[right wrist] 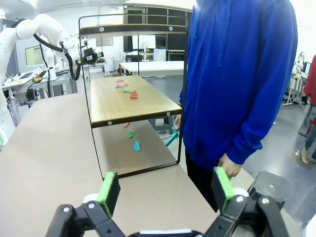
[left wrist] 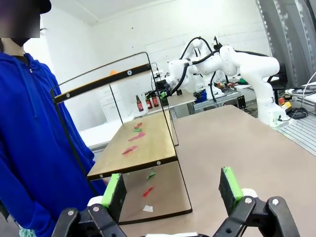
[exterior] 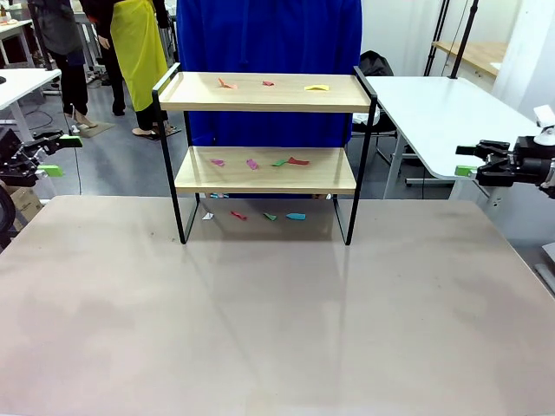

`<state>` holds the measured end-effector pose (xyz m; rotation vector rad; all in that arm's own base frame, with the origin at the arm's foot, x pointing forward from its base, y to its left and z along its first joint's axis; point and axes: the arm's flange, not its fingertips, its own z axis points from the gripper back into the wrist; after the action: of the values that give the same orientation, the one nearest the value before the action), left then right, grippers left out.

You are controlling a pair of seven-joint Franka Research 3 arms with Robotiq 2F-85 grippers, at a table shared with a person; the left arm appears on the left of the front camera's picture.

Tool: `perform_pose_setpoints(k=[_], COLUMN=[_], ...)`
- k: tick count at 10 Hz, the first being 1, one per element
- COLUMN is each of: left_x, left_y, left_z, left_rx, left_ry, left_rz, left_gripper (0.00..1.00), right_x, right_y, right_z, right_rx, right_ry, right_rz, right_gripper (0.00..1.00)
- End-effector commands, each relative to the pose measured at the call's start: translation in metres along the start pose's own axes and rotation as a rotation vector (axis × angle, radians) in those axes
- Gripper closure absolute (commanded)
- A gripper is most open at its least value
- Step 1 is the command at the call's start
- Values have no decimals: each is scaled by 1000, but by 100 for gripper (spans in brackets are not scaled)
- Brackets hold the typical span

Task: Clean the shelf.
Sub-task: Pick up the Duster handed by the human.

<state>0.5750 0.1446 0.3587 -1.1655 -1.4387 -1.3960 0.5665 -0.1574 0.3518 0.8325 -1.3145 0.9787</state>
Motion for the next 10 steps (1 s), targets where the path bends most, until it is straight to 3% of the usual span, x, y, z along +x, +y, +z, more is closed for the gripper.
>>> perform_pose_setpoints(k=[1,10], left_x=[8,2], left_y=[2,-1], left_z=[2,3], left_rx=[14,8], left_ry=[-35,-11], left_rz=[-17,-6], left_gripper=[0,0], right_x=[9,3], right_y=[4,0], right_z=[-1,1], right_rx=[-19,-4], right_ry=[28,16], right_rz=[-13,6], right_gripper=[0,0])
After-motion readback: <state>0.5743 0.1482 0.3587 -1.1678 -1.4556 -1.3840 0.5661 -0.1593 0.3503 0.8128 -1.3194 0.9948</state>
